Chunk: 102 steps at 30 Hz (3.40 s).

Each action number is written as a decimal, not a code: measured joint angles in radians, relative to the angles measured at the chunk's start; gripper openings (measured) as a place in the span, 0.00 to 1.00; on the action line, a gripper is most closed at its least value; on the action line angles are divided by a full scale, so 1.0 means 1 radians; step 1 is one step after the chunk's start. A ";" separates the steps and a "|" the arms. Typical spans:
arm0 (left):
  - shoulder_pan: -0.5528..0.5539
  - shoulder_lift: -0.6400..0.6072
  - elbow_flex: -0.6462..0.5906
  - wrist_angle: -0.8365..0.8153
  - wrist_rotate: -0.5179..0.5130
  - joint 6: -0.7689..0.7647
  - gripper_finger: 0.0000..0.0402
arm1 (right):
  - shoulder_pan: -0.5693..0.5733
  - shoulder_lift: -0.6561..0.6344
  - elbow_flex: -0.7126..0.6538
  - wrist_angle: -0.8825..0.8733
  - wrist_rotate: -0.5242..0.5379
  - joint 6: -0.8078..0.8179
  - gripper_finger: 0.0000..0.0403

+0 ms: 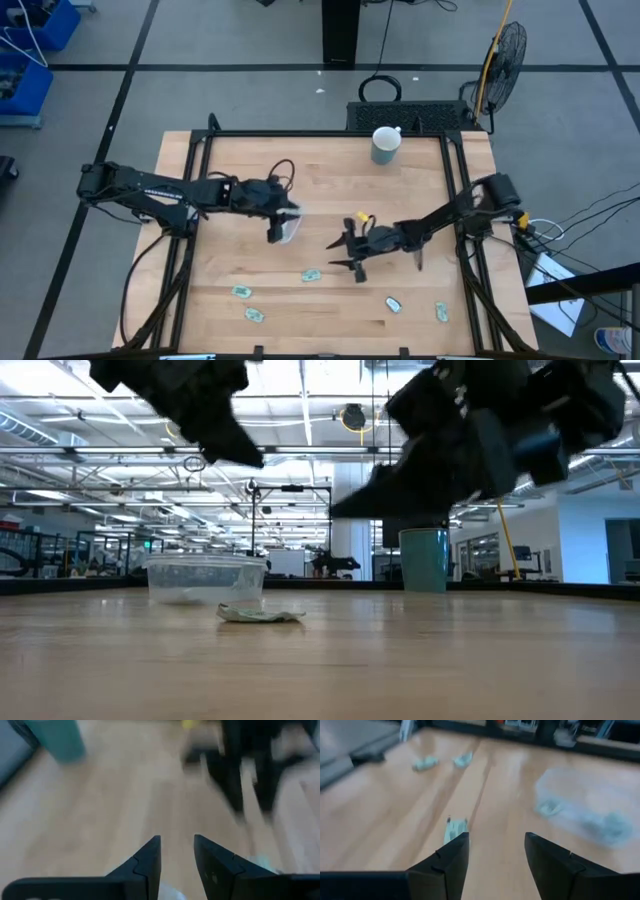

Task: Pick and place Stevia / Truvia into bins
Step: Put the green stevia packet into the transparent bin

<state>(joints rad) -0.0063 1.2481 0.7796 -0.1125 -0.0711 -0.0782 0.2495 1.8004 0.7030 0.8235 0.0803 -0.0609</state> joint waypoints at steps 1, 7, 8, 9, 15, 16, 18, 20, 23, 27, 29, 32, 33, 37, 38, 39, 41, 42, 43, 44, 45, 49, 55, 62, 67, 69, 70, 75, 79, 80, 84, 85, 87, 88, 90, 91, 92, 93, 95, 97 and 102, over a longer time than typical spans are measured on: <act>0.001 -0.002 0.000 0.023 -0.029 0.012 0.30 | 0.004 0.034 0.017 -0.006 0.000 -0.011 0.45; 0.012 -0.002 0.000 0.040 -0.122 0.021 0.30 | 0.015 0.217 0.161 -0.018 -0.016 -0.029 0.43; 0.014 -0.002 0.000 0.029 -0.122 0.021 0.30 | 0.014 0.232 0.174 -0.012 -0.043 -0.020 0.42; 0.014 -0.002 -0.001 0.027 -0.122 0.021 0.30 | 0.014 0.239 0.181 -0.014 -0.069 -0.007 0.41; 0.017 -0.002 -0.001 0.010 -0.122 0.020 0.30 | -0.002 0.261 0.210 -0.075 -0.150 0.064 0.35; 0.017 -0.002 -0.001 0.007 -0.121 0.019 0.30 | -0.001 0.259 0.211 -0.090 -0.151 0.064 0.34; 0.017 -0.002 -0.001 0.008 -0.116 0.016 0.30 | 0.001 0.259 0.210 -0.109 -0.129 0.051 0.31; 0.017 -0.002 -0.002 0.009 -0.114 0.016 0.30 | 0.009 0.260 0.210 -0.135 -0.100 0.045 0.29; 0.017 -0.002 -0.002 0.010 -0.113 0.016 0.30 | 0.014 0.258 0.215 -0.160 -0.078 0.050 0.24; 0.017 -0.002 -0.002 0.011 -0.114 0.015 0.30 | 0.015 0.257 0.216 -0.182 -0.072 0.028 0.15; 0.017 -0.002 -0.002 0.011 -0.114 0.014 0.30 | 0.015 0.255 0.216 -0.191 -0.032 -0.010 0.09; 0.016 -0.002 -0.002 0.011 -0.100 0.001 0.30 | 0.015 0.236 0.216 -0.224 0.091 -0.109 0.01; 0.016 -0.002 -0.002 0.011 -0.093 -0.007 0.30 | 0.015 0.226 0.215 -0.241 0.156 -0.141 0.01; 0.009 -0.001 -0.002 0.011 -0.052 -0.073 0.30 | 0.014 0.165 0.213 -0.313 0.464 -0.241 0.01; 0.005 0.002 -0.002 0.013 -0.044 -0.088 0.30 | 0.014 0.147 0.213 -0.324 0.560 -0.274 0.01; 0.001 0.006 -0.002 0.015 -0.036 -0.092 0.30 | 0.014 0.133 0.213 -0.326 0.658 -0.318 0.00; -0.007 0.012 -0.002 0.014 -0.036 -0.094 0.30 | 0.014 0.107 0.213 -0.319 0.793 -0.433 0.00; -0.010 0.012 -0.002 0.018 -0.041 -0.101 0.30 | 0.013 0.098 0.213 -0.309 0.818 -0.487 0.00; -0.011 0.021 -0.002 0.041 -0.057 -0.108 0.30 | 0.012 0.092 0.213 -0.285 0.819 -0.535 0.00; -0.011 0.033 -0.001 0.078 -0.067 -0.111 0.30 | 0.012 0.088 0.213 -0.260 0.810 -0.579 0.00; -0.011 0.042 0.000 0.098 -0.072 -0.113 0.30 | 0.012 0.088 0.213 -0.232 0.806 -0.617 0.00; -0.011 0.074 0.001 0.162 -0.027 -0.107 0.30 | 0.012 0.087 0.213 -0.204 0.773 -0.629 0.00; -0.015 0.075 -0.002 0.084 -0.060 -0.097 0.30 | 0.007 0.087 0.213 -0.250 0.285 -0.215 0.04; -0.015 0.075 -0.002 0.083 -0.079 -0.082 0.30 | -0.009 0.099 0.213 -0.324 0.204 -0.005 0.23; -0.014 0.075 -0.002 0.095 -0.080 -0.082 0.30 | -0.037 0.154 0.214 -0.295 0.201 0.092 0.37; -0.014 0.075 -0.002 0.095 -0.079 -0.082 0.30 | -0.050 0.179 0.213 -0.276 0.202 0.129 0.40; -0.014 0.075 -0.002 0.094 -0.079 -0.082 0.30 | -0.056 0.195 0.213 -0.254 0.201 0.147 0.41; -0.014 0.075 -0.002 0.087 -0.080 -0.080 0.30 | -0.072 0.240 0.216 -0.251 0.196 0.177 0.41; -0.014 0.075 -0.002 0.086 -0.080 -0.078 0.30 | -0.069 0.241 0.216 -0.250 0.145 0.182 0.35; -0.014 0.075 -0.002 0.084 -0.080 -0.077 0.30 | -0.066 0.240 0.216 -0.250 0.133 0.184 0.34; -0.014 0.075 -0.002 0.082 -0.080 -0.056 0.30 | -0.057 0.240 0.216 -0.266 0.126 0.167 0.27; -0.014 0.075 -0.002 0.082 -0.081 -0.054 0.30 | -0.057 0.240 0.216 -0.275 0.124 0.160 0.26; -0.014 0.075 -0.002 0.081 -0.084 -0.054 0.30 | -0.054 0.239 0.216 -0.286 0.125 0.139 0.21; -0.014 0.075 -0.002 0.080 -0.084 -0.054 0.30 | -0.053 0.239 0.216 -0.285 0.127 0.125 0.19; -0.014 0.075 -0.002 0.080 -0.084 -0.054 0.30 | -0.051 0.240 0.215 -0.271 0.126 0.095 0.14; -0.014 0.075 -0.002 0.079 -0.084 -0.054 0.30 | -0.051 0.241 0.215 -0.261 0.126 0.080 0.11; -0.014 0.075 -0.002 0.078 -0.084 -0.054 0.30 | -0.051 0.241 0.214 -0.254 0.125 0.066 0.08; -0.014 0.075 -0.002 0.078 -0.084 -0.055 0.30 | -0.051 0.242 0.214 -0.246 0.126 0.049 0.05; -0.014 0.075 -0.002 0.078 -0.084 -0.057 0.30 | -0.050 0.242 0.214 -0.230 0.157 0.007 0.01; -0.014 0.075 -0.002 0.079 -0.085 -0.068 0.30 | -0.048 0.243 0.214 -0.226 0.211 -0.035 0.02; -0.014 0.075 -0.002 0.094 -0.061 -0.193 0.30 | -0.032 0.209 0.212 -0.235 0.473 -0.182 0.00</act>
<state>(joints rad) -0.0204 1.3231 0.7780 -0.0182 -0.1319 -0.2710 0.2175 2.0093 0.9150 0.5884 0.5534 -0.2429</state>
